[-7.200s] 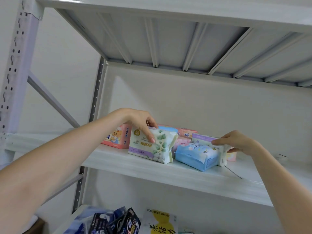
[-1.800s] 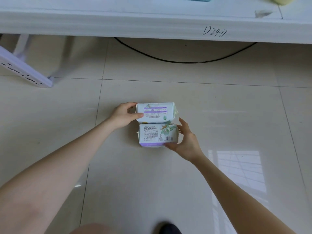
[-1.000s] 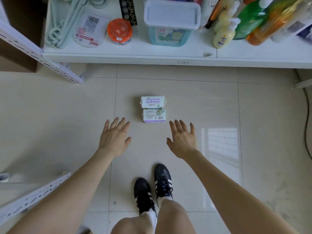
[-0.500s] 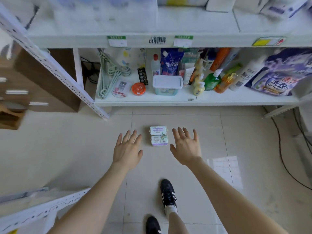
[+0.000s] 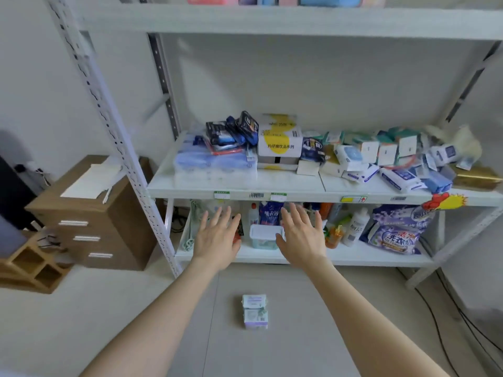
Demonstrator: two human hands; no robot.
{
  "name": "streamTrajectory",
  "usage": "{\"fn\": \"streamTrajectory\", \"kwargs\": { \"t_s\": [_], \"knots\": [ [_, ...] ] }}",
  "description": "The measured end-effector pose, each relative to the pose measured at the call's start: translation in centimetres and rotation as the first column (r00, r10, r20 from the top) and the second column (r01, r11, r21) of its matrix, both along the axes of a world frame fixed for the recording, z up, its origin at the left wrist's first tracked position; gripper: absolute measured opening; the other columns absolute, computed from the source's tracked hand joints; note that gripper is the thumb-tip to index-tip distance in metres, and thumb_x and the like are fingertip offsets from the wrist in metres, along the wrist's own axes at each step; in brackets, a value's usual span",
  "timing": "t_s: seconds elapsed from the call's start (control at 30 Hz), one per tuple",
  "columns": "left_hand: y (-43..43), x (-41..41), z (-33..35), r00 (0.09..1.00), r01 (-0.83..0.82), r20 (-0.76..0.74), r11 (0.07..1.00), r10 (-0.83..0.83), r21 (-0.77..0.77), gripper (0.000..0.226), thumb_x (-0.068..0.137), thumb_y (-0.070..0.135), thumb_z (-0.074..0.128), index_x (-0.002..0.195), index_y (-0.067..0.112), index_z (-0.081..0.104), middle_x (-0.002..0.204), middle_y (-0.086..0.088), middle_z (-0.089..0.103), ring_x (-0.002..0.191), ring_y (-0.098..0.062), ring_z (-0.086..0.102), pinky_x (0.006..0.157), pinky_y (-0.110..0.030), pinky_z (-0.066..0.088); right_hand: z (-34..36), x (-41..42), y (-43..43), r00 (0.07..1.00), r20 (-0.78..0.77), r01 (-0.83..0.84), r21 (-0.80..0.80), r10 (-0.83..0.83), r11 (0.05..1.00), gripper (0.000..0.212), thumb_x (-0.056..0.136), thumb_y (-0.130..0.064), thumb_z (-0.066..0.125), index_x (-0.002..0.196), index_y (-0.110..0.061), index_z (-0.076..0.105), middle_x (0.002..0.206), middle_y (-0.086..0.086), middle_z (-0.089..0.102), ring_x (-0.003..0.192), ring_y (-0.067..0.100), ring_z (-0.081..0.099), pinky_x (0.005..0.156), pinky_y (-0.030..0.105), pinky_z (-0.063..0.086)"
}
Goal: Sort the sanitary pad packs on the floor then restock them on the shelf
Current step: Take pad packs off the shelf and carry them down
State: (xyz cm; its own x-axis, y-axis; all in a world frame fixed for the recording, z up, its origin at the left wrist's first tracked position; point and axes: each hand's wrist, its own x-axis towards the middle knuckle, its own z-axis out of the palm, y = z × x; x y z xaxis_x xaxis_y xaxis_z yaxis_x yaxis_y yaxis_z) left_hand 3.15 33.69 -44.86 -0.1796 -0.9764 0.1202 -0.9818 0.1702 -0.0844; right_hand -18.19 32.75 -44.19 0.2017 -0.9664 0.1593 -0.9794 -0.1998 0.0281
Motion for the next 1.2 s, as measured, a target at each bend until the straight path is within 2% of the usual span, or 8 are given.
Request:
{"fn": "streamTrajectory", "kwargs": {
  "t_s": [0.3, 0.57, 0.87, 1.03, 1.2],
  "knots": [
    [-1.7, -1.9, 15.1, 1.0, -0.002, 0.01, 0.966, 0.005, -0.258, 0.065, 0.098, 0.047, 0.037, 0.154, 0.024, 0.014, 0.163, -0.006, 0.007, 0.15, -0.026, 0.004, 0.12, -0.049, 0.0, 15.6, -1.7, -0.8, 1.0, -0.005, 0.019, -0.297, -0.022, 0.955, 0.067, 0.096, -0.05, 0.035, 0.152, -0.017, 0.018, 0.16, 0.008, 0.018, 0.148, 0.024, 0.015, 0.116, 0.056, 0.008],
    [-2.5, -2.9, 24.7, 0.999, 0.041, 0.026, 0.902, -0.033, -0.429, 0.064, 0.098, 0.047, 0.038, 0.153, 0.025, 0.014, 0.163, -0.006, 0.008, 0.15, -0.027, 0.005, 0.119, -0.05, 0.003, 23.9, -4.1, -0.7, 0.998, 0.008, 0.053, -0.451, -0.055, 0.891, 0.065, 0.097, -0.051, 0.033, 0.152, -0.019, 0.017, 0.16, 0.008, 0.018, 0.148, 0.023, 0.014, 0.117, 0.054, 0.006],
    [-6.3, -4.7, 30.1, 0.996, 0.088, 0.049, 0.839, -0.073, -0.536, 0.067, 0.097, 0.052, 0.038, 0.153, 0.025, 0.016, 0.162, -0.007, 0.013, 0.149, -0.026, 0.009, 0.12, -0.049, 0.005, 27.9, -7.0, -3.9, 0.997, 0.054, 0.075, -0.492, -0.056, 0.867, 0.065, 0.097, -0.05, 0.035, 0.152, -0.019, 0.018, 0.16, 0.007, 0.019, 0.148, 0.023, 0.015, 0.117, 0.054, 0.008],
    [-10.7, -5.7, 33.2, 0.995, 0.051, -0.04, 0.822, -0.089, -0.567, 0.066, 0.096, 0.054, 0.038, 0.153, 0.025, 0.019, 0.161, -0.007, 0.016, 0.149, -0.026, 0.012, 0.12, -0.046, 0.008, 30.8, -8.8, -8.2, 0.992, 0.124, 0.09, -0.52, -0.029, 0.85, 0.066, 0.095, -0.051, 0.038, 0.151, -0.02, 0.021, 0.16, 0.004, 0.021, 0.147, 0.021, 0.018, 0.117, 0.052, 0.011],
    [-15.6, -6.1, 36.4, 0.978, 0.005, -0.167, 0.81, -0.127, -0.586, 0.065, 0.096, 0.049, 0.043, 0.152, 0.024, 0.023, 0.159, -0.007, 0.022, 0.147, -0.027, 0.019, 0.118, -0.043, 0.017, 34.2, -9.6, -13.7, 0.972, 0.233, 0.091, -0.536, 0.043, 0.84, 0.065, 0.094, -0.052, 0.04, 0.15, -0.022, 0.024, 0.158, 0.001, 0.027, 0.145, 0.02, 0.022, 0.117, 0.051, 0.013]
  ]
}}
